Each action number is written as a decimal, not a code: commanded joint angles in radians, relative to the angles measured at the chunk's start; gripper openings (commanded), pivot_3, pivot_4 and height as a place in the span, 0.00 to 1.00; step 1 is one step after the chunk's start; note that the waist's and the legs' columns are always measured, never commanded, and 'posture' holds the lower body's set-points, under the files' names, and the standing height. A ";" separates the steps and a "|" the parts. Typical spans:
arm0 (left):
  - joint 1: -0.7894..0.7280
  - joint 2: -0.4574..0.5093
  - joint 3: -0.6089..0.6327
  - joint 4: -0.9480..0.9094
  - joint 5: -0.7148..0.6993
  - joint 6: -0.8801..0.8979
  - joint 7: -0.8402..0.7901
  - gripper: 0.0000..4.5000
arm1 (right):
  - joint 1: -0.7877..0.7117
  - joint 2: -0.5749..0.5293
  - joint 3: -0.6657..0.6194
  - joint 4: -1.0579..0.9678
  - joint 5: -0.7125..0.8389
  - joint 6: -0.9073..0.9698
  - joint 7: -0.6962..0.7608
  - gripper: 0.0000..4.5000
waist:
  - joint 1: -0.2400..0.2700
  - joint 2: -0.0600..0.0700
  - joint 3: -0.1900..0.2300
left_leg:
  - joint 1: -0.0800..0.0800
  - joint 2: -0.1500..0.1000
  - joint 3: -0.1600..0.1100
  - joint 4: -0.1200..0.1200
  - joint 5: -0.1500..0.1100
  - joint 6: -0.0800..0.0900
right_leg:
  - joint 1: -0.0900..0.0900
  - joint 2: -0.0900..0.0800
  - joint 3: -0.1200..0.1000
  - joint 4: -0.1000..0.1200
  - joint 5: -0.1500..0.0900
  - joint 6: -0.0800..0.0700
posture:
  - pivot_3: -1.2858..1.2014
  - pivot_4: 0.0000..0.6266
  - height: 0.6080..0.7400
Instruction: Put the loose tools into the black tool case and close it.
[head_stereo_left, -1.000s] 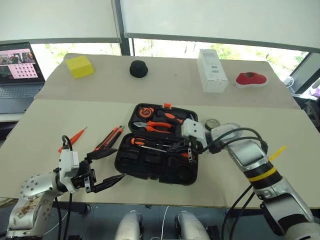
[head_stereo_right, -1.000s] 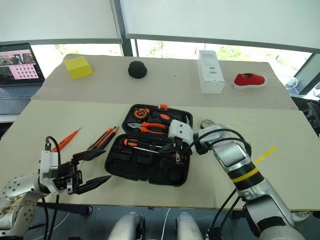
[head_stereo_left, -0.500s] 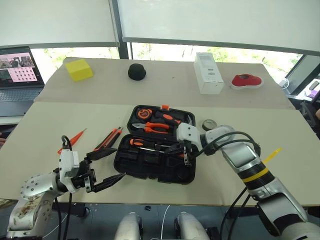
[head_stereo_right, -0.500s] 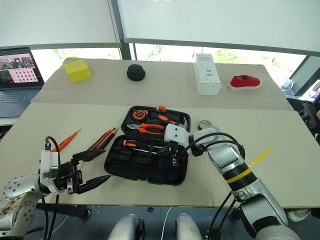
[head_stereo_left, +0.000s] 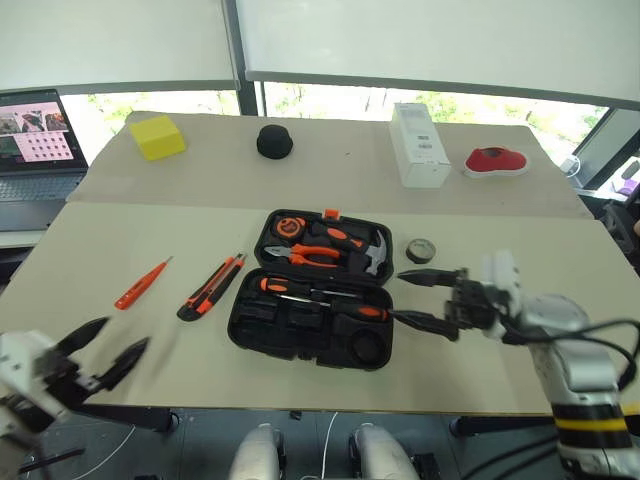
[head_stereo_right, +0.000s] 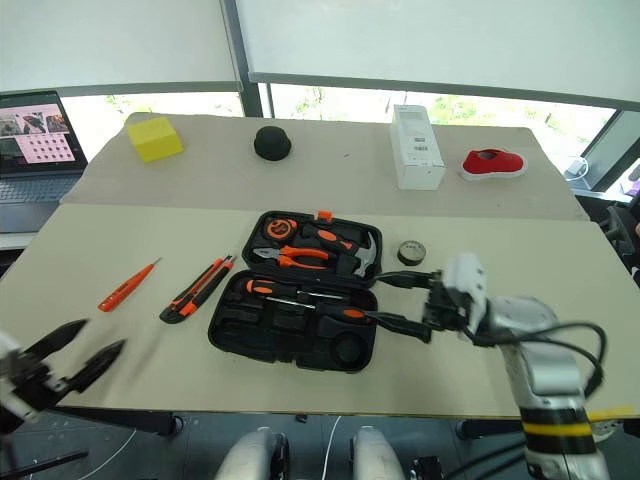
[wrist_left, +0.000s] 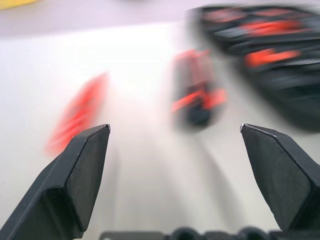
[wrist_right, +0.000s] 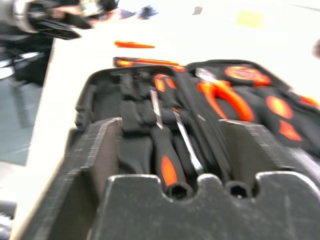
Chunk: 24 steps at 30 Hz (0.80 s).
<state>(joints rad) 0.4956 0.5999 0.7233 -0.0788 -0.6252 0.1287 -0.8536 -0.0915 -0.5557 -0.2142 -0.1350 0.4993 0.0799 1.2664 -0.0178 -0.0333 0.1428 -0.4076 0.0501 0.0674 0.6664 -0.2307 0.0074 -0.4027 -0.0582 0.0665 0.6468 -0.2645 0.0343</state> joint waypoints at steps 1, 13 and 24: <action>0.005 -0.008 0.098 0.074 0.001 0.023 0.095 1.00 | 0.087 0.008 -0.076 -0.022 0.040 -0.118 0.010 1.00 | 0.002 -0.001 0.000 | 0.001 0.000 0.000 0.000 0.000 0.000 | 0.001 0.000 0.000 0.000 0.000 0.000 | 0.52 0.24 1.00; -0.388 0.274 -0.133 0.092 -0.010 0.454 0.184 1.00 | 0.013 0.014 0.007 -0.165 0.131 -0.049 -0.087 1.00 | 0.013 -0.006 0.001 | 0.003 0.001 0.004 0.000 0.002 -0.003 | 0.000 0.000 -0.003 0.001 0.000 -0.002 | 0.52 0.24 1.00; -0.782 0.380 -0.522 0.447 0.203 0.578 0.066 0.94 | 0.016 -0.027 0.049 -0.189 0.104 -0.046 -0.099 1.00 | 0.004 -0.005 0.002 | 0.000 0.000 0.004 -0.006 0.002 -0.003 | -0.003 0.003 -0.001 0.002 0.000 -0.003 | 0.52 0.24 1.00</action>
<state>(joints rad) -0.2724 0.9759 0.2245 0.3184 -0.4548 0.7196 -0.7596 -0.0842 -0.5657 -0.1554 -0.2891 0.6026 0.0430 1.1739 -0.0140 -0.0386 0.1449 -0.4070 0.0500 0.0713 0.6606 -0.2291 0.0042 -0.4051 -0.0557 0.0657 0.6490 -0.2649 0.0314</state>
